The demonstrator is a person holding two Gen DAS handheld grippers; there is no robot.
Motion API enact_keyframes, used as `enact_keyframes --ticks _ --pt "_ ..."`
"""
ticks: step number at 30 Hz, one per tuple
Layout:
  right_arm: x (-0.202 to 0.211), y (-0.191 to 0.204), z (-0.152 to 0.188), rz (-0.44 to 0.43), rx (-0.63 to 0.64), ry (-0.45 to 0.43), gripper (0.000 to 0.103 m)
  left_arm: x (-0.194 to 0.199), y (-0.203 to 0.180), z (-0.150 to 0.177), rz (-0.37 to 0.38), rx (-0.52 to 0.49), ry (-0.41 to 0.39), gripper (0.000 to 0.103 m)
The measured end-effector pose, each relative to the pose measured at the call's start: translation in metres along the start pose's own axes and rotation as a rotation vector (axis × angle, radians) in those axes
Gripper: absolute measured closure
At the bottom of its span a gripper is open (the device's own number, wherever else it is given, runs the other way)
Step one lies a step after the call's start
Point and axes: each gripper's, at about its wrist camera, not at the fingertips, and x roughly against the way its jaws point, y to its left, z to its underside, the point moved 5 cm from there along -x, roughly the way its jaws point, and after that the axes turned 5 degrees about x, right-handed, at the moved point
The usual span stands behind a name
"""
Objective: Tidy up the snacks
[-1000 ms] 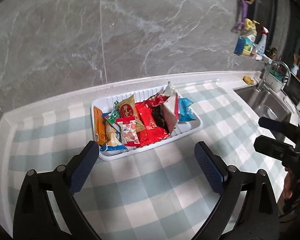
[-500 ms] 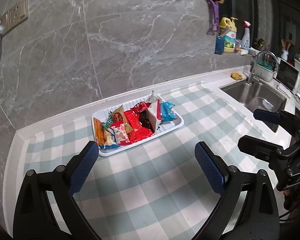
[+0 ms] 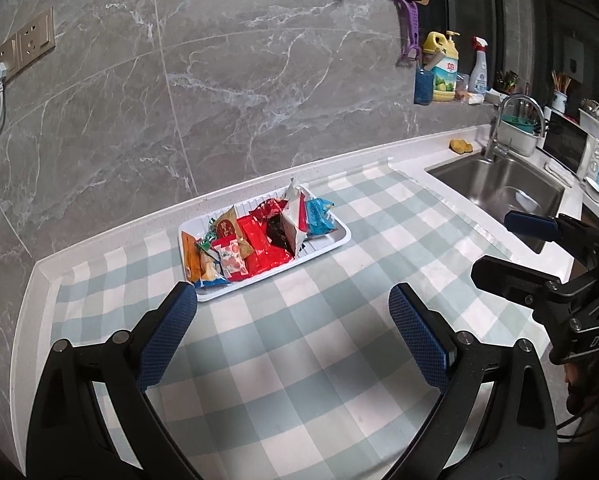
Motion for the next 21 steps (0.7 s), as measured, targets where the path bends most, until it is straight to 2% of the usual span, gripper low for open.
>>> enact_keyframes --ticks 7,21 --pt "0.004 0.003 0.009 -0.006 -0.004 0.016 0.001 0.001 0.001 0.013 0.002 0.012 0.022 0.005" --pt "0.006 0.001 0.011 -0.006 -0.007 0.018 0.000 0.004 0.003 0.014 0.004 0.022 0.018 0.005"
